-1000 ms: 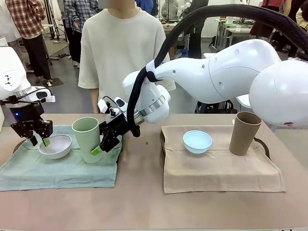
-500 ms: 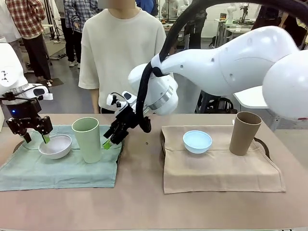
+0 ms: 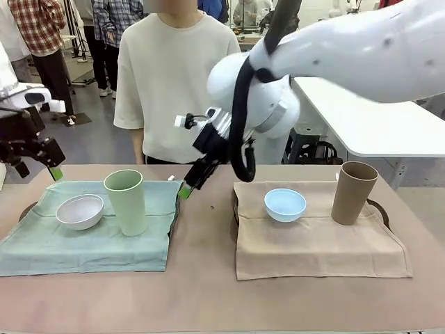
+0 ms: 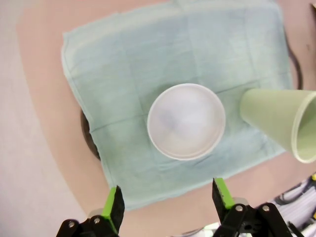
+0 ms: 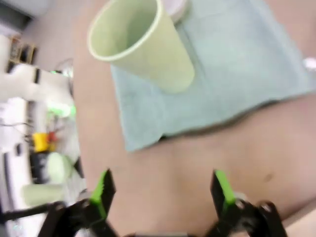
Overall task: Set up a tray with a mat and arrange the tableware.
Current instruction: Place the Picnic Bowl and Reusable plastic cup back onto the Handle tray in front of the human's position.
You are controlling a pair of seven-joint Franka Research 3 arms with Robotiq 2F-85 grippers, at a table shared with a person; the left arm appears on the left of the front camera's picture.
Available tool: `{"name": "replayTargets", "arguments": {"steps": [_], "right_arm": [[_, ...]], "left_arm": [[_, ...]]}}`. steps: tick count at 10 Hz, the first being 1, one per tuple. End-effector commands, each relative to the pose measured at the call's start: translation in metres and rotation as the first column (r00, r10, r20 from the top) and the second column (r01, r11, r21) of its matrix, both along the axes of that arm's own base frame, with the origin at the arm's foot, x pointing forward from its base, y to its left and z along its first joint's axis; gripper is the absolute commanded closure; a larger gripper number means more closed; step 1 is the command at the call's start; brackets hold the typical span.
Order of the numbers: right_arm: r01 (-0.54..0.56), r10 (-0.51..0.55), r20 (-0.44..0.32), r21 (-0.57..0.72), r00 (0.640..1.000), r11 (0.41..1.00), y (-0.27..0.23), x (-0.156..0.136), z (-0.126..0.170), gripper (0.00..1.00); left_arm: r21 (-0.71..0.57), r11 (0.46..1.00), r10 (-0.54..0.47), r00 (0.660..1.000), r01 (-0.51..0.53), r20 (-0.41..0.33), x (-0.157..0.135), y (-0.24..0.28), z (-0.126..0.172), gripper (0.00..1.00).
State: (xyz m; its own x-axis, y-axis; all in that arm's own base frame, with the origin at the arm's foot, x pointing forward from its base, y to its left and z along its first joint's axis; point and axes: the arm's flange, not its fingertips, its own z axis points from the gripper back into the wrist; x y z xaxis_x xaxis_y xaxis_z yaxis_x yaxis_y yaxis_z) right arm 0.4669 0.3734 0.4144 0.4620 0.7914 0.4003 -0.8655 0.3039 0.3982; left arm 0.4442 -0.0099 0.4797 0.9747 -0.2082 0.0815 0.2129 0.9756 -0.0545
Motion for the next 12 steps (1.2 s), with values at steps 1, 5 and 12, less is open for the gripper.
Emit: {"name": "replayTargets", "arguments": {"steps": [1,5,12], "right_arm": [[0.172,-0.187,-0.111,-0.131,0.976,0.976,-0.020,-0.019,0.041,0.00],[0.426,-0.489,-0.016,-0.468,0.872,0.775,-0.047,-0.062,0.124,0.00],[0.447,-0.518,0.000,-0.503,0.856,0.739,-0.055,-0.079,0.137,0.00]], "left_arm": [[0.017,0.997,-0.081,0.996,0.080,0.046,-0.011,-0.020,0.020,0.06],[0.072,0.990,-0.130,0.985,0.123,0.109,-0.027,-0.078,0.052,0.06],[0.054,0.989,-0.142,0.984,0.137,0.108,-0.028,-0.082,0.053,0.06]]}}
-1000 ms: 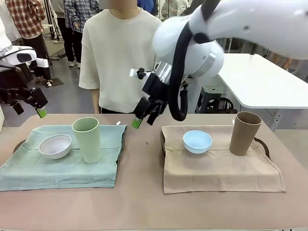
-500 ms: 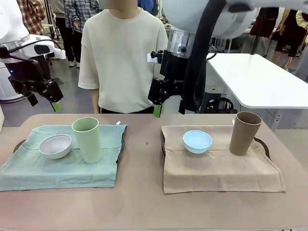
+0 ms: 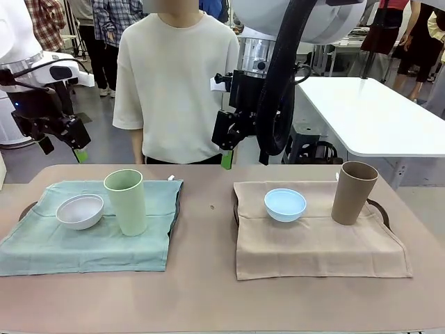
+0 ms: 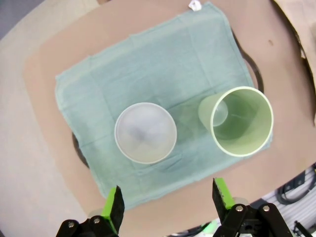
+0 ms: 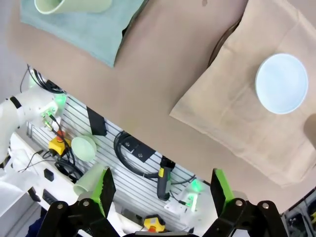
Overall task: Set up a tray with a mat and arrange the tableware.
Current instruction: Place the Picnic Bowl and Reusable plastic cup back onto the Handle tray in front of the human's position.
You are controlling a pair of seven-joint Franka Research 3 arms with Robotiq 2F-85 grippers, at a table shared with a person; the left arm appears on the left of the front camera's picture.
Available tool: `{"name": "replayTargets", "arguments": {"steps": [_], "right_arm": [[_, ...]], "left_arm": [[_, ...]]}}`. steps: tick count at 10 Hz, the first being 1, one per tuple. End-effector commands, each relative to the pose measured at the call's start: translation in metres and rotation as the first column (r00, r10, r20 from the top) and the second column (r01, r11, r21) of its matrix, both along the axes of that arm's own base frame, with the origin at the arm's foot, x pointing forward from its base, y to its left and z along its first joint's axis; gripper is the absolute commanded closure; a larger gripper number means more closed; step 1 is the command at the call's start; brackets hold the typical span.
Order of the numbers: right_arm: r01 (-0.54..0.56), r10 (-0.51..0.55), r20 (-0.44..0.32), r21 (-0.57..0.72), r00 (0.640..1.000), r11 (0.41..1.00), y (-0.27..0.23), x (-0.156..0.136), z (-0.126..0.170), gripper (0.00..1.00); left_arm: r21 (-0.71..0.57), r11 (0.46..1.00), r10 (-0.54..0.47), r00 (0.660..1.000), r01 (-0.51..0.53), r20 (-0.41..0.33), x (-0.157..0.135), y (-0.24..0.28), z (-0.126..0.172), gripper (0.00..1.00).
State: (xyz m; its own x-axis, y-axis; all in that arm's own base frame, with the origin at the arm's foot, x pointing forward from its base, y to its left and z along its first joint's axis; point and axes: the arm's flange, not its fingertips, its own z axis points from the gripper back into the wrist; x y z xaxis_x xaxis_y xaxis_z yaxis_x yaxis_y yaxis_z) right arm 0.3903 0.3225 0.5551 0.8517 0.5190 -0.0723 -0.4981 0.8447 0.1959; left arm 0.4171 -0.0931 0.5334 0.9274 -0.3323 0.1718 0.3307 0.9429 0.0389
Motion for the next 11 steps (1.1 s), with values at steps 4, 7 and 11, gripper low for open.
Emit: {"name": "replayTargets", "arguments": {"steps": [4,7,11], "right_arm": [[0.001,-0.001,0.020,0.006,1.000,1.000,-0.004,-0.003,-0.004,0.00],[0.001,-0.001,0.020,0.006,1.000,1.000,-0.004,-0.003,-0.004,0.00],[0.176,-0.176,0.103,0.015,0.979,0.984,-0.092,0.023,0.004,0.00]], "left_arm": [[-0.017,1.000,-0.019,1.000,0.019,-0.003,-0.001,0.001,0.000,0.06],[-0.017,1.000,-0.019,1.000,0.019,-0.003,-0.001,0.001,0.000,0.06],[-0.043,0.999,-0.017,0.996,0.014,-0.091,0.009,0.005,-0.006,0.06]]}}
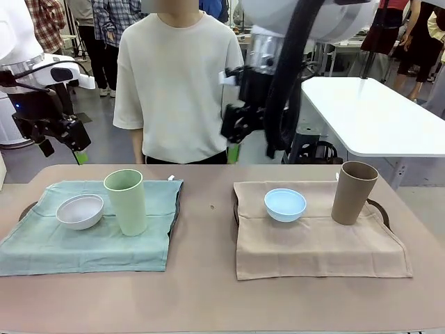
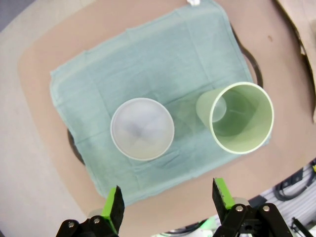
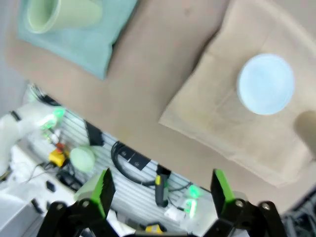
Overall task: Set up a tray with a mat and arrange the tableware.
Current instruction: Place the Picnic Bowl and Reusable plastic cup back onto the Handle tray in front of the human's position.
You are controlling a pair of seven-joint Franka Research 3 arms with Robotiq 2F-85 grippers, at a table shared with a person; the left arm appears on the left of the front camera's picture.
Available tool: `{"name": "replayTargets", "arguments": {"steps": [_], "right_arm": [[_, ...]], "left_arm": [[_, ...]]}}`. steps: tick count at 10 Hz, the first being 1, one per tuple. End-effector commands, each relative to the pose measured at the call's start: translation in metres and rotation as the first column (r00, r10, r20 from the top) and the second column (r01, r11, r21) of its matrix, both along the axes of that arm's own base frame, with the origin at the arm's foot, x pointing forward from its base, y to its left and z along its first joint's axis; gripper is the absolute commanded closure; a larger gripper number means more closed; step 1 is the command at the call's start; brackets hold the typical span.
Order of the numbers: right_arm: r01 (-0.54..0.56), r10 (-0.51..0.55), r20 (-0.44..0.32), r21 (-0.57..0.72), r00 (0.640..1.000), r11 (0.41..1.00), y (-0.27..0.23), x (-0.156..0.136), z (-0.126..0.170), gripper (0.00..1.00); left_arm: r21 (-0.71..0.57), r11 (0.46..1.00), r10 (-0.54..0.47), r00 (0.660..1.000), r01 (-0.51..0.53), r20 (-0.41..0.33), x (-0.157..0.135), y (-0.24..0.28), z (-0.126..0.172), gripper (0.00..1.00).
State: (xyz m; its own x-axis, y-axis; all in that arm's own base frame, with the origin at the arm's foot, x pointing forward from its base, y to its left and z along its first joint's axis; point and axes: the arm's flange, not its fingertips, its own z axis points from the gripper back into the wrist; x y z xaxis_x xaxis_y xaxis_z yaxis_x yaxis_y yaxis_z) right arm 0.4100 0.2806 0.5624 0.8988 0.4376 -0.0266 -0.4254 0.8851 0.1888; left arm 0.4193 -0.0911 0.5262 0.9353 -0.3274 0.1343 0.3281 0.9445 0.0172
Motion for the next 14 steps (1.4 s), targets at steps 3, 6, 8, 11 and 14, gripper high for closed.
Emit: {"name": "replayTargets", "arguments": {"steps": [3,6,8,11,14], "right_arm": [[0.175,-0.176,0.096,0.019,0.980,0.984,-0.175,-0.004,0.009,0.00],[0.226,-0.235,0.059,0.124,0.970,0.966,-0.281,-0.027,0.011,0.00],[0.266,-0.276,0.025,0.194,0.961,0.944,-0.320,-0.043,0.010,0.00],[0.270,-0.279,0.046,0.144,0.959,0.952,-0.323,-0.038,0.014,0.00],[0.333,-0.291,-0.166,0.370,0.942,0.868,-0.390,-0.036,0.005,0.00]], "left_arm": [[-0.128,0.992,-0.015,0.994,0.001,-0.108,0.022,0.032,0.019,0.06],[-0.201,0.979,-0.001,0.987,-0.032,-0.162,0.036,0.081,0.033,0.06],[-0.212,0.975,0.033,0.985,-0.068,-0.167,0.035,0.115,0.038,0.06],[-0.193,0.978,0.043,0.986,-0.074,-0.161,0.031,0.108,0.034,0.06],[-0.341,0.939,-0.018,0.986,-0.040,-0.166,0.030,0.171,0.049,0.06]]}}
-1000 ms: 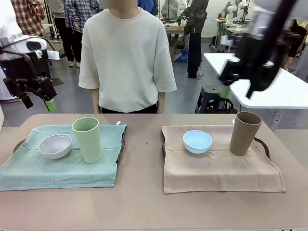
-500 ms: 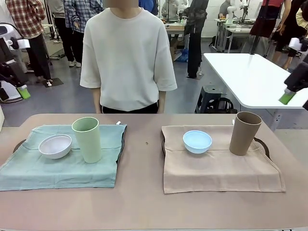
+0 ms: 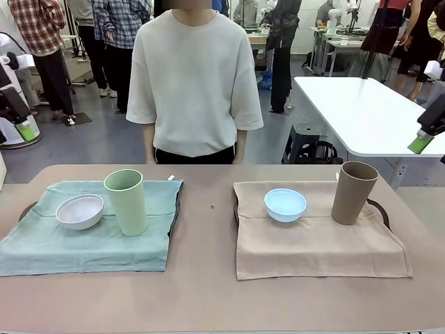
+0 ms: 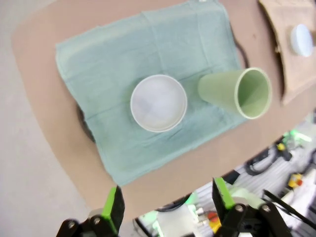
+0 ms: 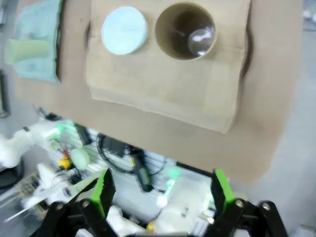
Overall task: Set up a tray with a mat and arrange the tableware.
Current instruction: Place the Picnic Bowl and Reusable plastic cup back onto the Handle tray in front of the human's position.
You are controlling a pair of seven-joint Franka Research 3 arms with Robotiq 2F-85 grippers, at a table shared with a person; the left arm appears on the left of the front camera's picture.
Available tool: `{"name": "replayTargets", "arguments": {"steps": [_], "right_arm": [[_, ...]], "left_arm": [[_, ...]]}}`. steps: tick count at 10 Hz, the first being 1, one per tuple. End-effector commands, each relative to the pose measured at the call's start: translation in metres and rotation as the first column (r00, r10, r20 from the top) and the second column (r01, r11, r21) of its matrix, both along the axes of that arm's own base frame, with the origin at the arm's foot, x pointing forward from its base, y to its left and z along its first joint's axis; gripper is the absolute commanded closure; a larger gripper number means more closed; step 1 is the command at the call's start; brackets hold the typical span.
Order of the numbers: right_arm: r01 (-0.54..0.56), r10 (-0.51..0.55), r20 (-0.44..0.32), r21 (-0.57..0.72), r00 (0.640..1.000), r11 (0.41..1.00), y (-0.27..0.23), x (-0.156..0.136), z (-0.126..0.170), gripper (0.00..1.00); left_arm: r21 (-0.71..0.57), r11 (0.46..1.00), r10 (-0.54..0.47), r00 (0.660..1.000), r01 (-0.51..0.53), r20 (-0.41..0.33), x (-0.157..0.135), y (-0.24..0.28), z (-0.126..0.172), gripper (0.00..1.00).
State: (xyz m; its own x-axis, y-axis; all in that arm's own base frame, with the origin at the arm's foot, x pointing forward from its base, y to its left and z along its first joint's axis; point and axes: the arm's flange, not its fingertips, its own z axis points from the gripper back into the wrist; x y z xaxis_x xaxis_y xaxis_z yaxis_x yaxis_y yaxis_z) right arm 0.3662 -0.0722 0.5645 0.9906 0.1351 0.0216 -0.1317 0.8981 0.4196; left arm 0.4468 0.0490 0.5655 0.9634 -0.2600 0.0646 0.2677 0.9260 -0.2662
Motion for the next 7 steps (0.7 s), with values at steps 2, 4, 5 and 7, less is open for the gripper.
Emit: {"name": "replayTargets", "arguments": {"steps": [2,4,5,7], "right_arm": [[0.132,-0.117,-0.060,0.403,0.991,0.906,-0.103,0.001,0.003,0.00],[0.237,-0.233,-0.082,0.572,0.969,0.785,-0.152,-0.013,-0.007,0.00],[0.298,-0.298,-0.107,0.620,0.948,0.725,-0.172,-0.024,-0.014,0.00],[0.372,-0.405,-0.126,0.693,0.906,0.617,-0.200,-0.052,-0.031,0.00]], "left_arm": [[-0.259,0.964,-0.065,0.998,0.057,-0.023,-0.002,0.075,0.012,0.06],[-0.409,0.912,-0.074,0.995,0.038,-0.073,-0.006,0.113,0.008,0.06],[-0.483,0.875,-0.039,0.996,-0.006,-0.083,-0.012,0.135,0.006,0.06],[-0.602,0.774,0.188,0.979,-0.195,-0.075,-0.036,0.181,0.007,0.06]]}}
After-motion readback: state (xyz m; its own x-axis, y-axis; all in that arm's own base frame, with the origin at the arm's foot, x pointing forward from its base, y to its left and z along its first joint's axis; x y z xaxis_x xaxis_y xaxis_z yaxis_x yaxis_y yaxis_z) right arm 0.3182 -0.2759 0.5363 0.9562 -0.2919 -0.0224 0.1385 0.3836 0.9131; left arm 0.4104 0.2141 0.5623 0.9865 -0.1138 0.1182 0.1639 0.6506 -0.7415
